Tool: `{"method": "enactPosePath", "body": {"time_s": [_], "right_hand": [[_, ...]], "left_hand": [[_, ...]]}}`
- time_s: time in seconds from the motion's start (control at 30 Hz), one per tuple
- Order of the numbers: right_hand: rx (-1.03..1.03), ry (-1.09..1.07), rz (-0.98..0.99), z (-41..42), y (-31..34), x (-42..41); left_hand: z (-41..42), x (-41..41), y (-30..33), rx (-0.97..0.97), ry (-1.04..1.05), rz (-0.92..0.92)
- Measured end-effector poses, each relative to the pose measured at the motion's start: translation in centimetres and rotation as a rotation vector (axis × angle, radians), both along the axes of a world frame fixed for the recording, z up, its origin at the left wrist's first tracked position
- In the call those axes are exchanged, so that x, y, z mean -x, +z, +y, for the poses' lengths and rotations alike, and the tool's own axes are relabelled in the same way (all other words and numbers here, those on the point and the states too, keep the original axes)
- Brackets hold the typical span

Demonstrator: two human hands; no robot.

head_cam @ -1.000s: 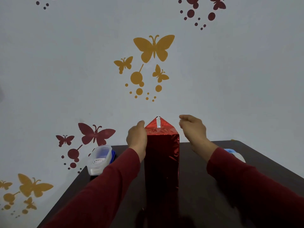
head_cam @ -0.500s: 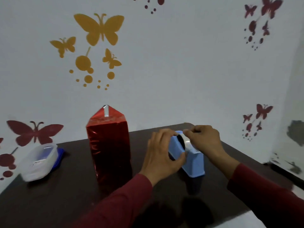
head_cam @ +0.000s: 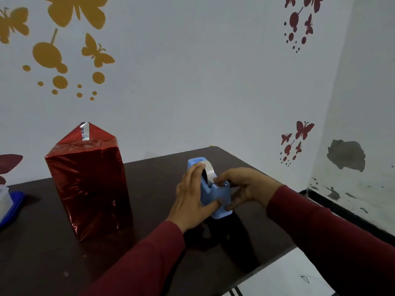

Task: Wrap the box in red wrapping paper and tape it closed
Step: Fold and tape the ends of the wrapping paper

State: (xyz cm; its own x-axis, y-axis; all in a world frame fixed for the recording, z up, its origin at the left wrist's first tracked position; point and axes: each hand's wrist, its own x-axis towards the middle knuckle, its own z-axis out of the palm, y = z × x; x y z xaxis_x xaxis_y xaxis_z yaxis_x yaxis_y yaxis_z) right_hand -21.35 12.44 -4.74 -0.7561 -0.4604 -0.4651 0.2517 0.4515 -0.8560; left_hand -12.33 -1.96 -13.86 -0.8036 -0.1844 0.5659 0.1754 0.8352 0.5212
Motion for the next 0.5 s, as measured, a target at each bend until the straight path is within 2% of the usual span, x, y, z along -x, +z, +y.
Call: {"method": "enactPosePath", "body": {"time_s": [0.1,0.27,0.5], "right_hand": [[0.060,-0.017,-0.038,-0.3,0.7,0.0],[0.284,-0.126,-0.073,-0.4,0.3,-0.4],[0.451,-0.276,0.072,1.5,-2.6,-2.2]], "left_hand": [[0.0,0.1,0.0,-0.003,-0.007,-0.012],[-0.2,0.4,-0.3,0.005,-0.022,-0.021],[-0.3,0.5,-0.4,0.014,-0.026,-0.022]]}}
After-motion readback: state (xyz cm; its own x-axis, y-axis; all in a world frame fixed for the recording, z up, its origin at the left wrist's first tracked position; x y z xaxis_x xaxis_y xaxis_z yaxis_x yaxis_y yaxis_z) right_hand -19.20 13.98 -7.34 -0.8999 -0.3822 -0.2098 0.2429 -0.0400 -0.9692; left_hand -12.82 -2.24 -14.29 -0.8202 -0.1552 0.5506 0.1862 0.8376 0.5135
